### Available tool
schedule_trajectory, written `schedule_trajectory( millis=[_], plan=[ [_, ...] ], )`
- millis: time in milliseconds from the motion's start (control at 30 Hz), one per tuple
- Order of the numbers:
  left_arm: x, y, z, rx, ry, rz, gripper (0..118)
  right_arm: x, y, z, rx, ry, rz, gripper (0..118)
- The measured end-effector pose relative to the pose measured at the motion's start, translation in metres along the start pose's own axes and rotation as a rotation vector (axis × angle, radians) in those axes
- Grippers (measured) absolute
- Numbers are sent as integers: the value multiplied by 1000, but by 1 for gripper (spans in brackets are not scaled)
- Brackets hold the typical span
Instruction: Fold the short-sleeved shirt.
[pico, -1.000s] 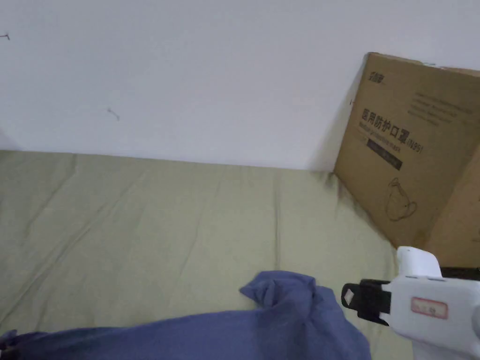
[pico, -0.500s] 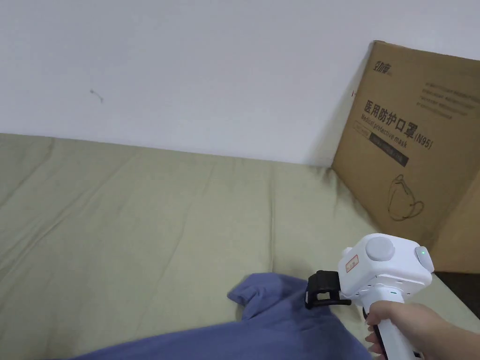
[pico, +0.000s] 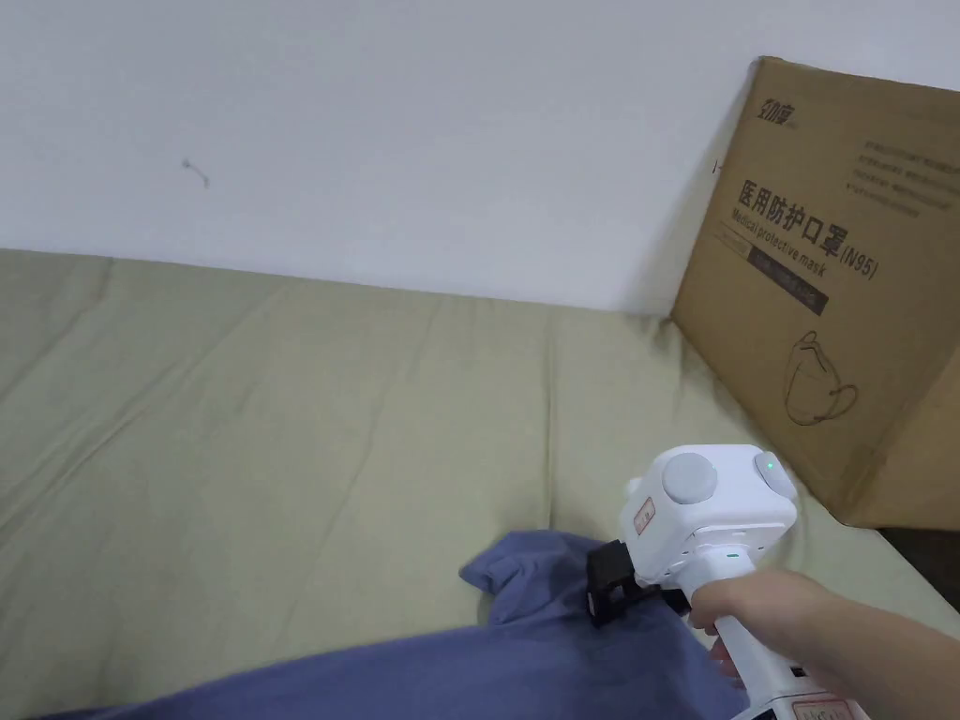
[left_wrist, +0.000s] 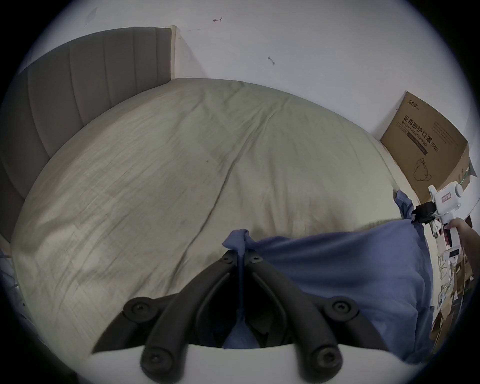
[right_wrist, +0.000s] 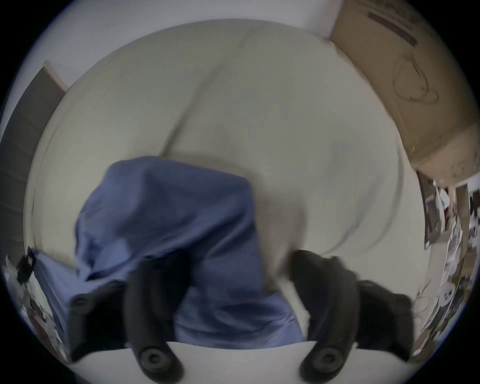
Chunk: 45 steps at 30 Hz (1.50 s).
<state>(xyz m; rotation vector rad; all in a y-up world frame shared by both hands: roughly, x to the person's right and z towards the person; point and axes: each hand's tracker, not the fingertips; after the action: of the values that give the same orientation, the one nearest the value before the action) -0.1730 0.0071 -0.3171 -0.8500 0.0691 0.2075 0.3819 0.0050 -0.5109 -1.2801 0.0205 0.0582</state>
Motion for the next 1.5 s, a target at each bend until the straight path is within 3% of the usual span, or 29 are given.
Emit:
schedule_trajectory(
  millis=[33,67,100,167,300,467,833,1067,1333,1500],
  plan=[
    [0,1,2,1,-1,1,3,-3,-2,7,25,-5,16,19],
    [0,1,4,1,-3,3,3,-7,-4,11,40,5,27,3],
    [-1,2,6,2,-7,8,3,-11,-9,14,54,-7,24,3],
    [0,3,13,7,-9,12,3,-13,-18,21,54,104,3,3],
    [-1,15,42,39,-58,9,3,-5,-45,68,174,101,-59,3],
    [17,44,105,123,-113,-112,3,16,-91,177,352,143,-143,3],
    [53,158,274,399,-160,-213,3,30,-137,420,680,115,-170,3],
    [67,222,320,453,-171,-208,3,32,-104,511,841,114,-228,3],
    [100,309,311,503,-159,-176,3,32,-7,552,933,6,-268,3],
    [124,368,289,554,-155,-194,3,29,59,569,982,-105,-234,3]
  ],
)
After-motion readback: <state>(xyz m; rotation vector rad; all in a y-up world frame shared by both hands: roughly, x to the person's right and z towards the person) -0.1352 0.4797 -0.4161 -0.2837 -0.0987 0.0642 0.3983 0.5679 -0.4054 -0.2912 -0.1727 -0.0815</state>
